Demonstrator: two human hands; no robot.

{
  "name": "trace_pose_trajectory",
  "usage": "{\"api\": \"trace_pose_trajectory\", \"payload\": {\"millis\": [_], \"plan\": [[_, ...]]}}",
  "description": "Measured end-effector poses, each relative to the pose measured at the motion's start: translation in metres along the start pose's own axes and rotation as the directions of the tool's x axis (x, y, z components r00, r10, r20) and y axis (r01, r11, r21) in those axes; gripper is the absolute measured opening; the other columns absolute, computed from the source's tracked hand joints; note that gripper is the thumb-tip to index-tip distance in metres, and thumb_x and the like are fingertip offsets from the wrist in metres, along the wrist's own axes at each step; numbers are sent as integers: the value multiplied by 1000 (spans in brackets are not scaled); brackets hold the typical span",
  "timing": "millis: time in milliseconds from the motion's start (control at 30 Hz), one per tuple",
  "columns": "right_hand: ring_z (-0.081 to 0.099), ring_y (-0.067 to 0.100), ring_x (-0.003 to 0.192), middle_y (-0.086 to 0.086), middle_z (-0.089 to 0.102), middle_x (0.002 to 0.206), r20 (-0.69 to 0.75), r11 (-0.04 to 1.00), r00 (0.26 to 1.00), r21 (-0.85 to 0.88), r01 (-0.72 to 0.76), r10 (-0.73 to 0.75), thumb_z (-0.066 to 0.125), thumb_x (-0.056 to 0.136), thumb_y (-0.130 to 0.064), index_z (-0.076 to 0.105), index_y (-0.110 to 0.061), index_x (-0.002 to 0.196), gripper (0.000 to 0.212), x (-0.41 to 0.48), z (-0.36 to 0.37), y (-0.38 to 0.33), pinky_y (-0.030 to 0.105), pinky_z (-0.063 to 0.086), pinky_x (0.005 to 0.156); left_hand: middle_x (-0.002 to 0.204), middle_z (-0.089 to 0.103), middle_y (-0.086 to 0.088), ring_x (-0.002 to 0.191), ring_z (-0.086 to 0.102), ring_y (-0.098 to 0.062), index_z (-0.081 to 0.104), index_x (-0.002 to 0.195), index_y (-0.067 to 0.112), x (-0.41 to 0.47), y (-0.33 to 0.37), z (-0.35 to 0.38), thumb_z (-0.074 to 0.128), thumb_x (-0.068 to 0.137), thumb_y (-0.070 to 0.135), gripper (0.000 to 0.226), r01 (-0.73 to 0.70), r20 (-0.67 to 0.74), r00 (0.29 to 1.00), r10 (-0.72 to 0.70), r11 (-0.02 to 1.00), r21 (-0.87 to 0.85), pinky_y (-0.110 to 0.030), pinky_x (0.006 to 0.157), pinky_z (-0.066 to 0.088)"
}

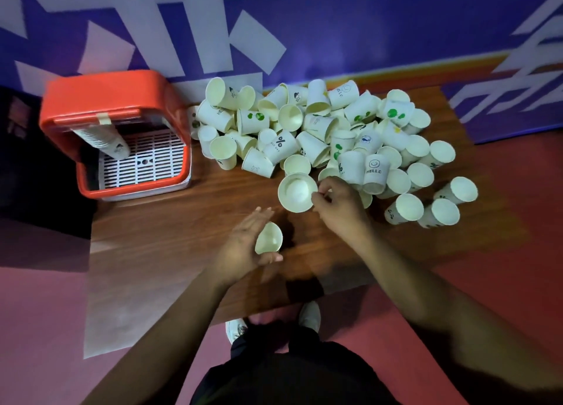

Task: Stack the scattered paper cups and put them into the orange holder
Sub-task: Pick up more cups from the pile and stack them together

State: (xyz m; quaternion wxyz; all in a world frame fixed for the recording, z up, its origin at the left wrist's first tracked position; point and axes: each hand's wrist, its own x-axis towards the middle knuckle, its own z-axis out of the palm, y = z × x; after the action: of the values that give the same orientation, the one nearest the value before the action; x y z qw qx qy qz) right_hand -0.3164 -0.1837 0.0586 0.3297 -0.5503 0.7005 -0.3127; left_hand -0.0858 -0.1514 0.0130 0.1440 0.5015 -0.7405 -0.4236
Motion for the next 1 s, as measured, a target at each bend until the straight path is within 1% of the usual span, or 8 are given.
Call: {"api": "trace_pose_trajectory", "payload": {"millis": [167,267,433,533,700,800,933,1000], "plan": [[69,16,62,3,66,66,206,999,978,39,-37,29,61,82,-22,53,-21,71,14,-23,-7,-27,42,57,66,152,36,26,140,30,11,33,150,38,-16,24,-31,81,79,37,86,-63,-163,986,14,952,-298,-6,109,26],[70,13,62,7,65,69,295,998,956,52,-19,3,61,85,-16,53,-12,75,13,-35,0,-38,43,57,66,147,48,24,137,43,3,41,149,33,-25,31,-42,80,82,29,78,-106,-156,987,51,922,-373,-13,108,37],[71,15,62,1,69,81,339,992,941,112,-53,12,60,89,-16,57,-20,93,6,-42,17,-40,34,57,57,137,60,15,127,56,-9,49,144,29,-34,15,-38,80,80,38,72,-49,-147,989,-15,903,-426,-26,103,48],[71,14,63,3,68,91,381,994,924,108,-19,-24,56,93,-15,58,-26,112,22,-46,29,-31,29,56,58,140,57,15,129,54,-7,47,146,28,-37,4,-32,79,83,34,70,-25,-150,988,-37,919,-394,-22,103,47],[72,17,67,8,68,102,397,996,917,94,-10,-28,52,93,-8,54,-23,133,42,-49,44,-8,35,61,70,135,57,26,129,52,0,50,139,31,-33,-3,-20,75,83,30,61,-9,-137,989,-48,921,-389,-13,103,40],[71,17,81,6,58,125,431,997,902,66,-46,13,58,90,-8,44,-24,144,58,-51,46,2,38,58,84,135,55,31,130,48,8,48,140,32,-31,-6,-12,73,83,35,62,20,-120,991,-68,933,-361,-10,103,35],[56,10,94,-2,38,137,454,991,891,-119,59,2,68,89,-19,34,-22,150,69,-54,49,16,24,46,94,148,46,18,140,40,-1,46,144,34,-26,-17,-2,75,85,39,66,59,-106,990,-89,965,-255,-30,118,33],[50,11,99,-1,34,137,446,971,894,-193,140,-40,68,90,-24,33,-19,150,70,-55,53,22,26,43,99,150,46,15,140,41,-5,42,143,49,-26,-24,1,72,82,54,68,77,-76,992,-97,971,-228,-40,118,36]]}}
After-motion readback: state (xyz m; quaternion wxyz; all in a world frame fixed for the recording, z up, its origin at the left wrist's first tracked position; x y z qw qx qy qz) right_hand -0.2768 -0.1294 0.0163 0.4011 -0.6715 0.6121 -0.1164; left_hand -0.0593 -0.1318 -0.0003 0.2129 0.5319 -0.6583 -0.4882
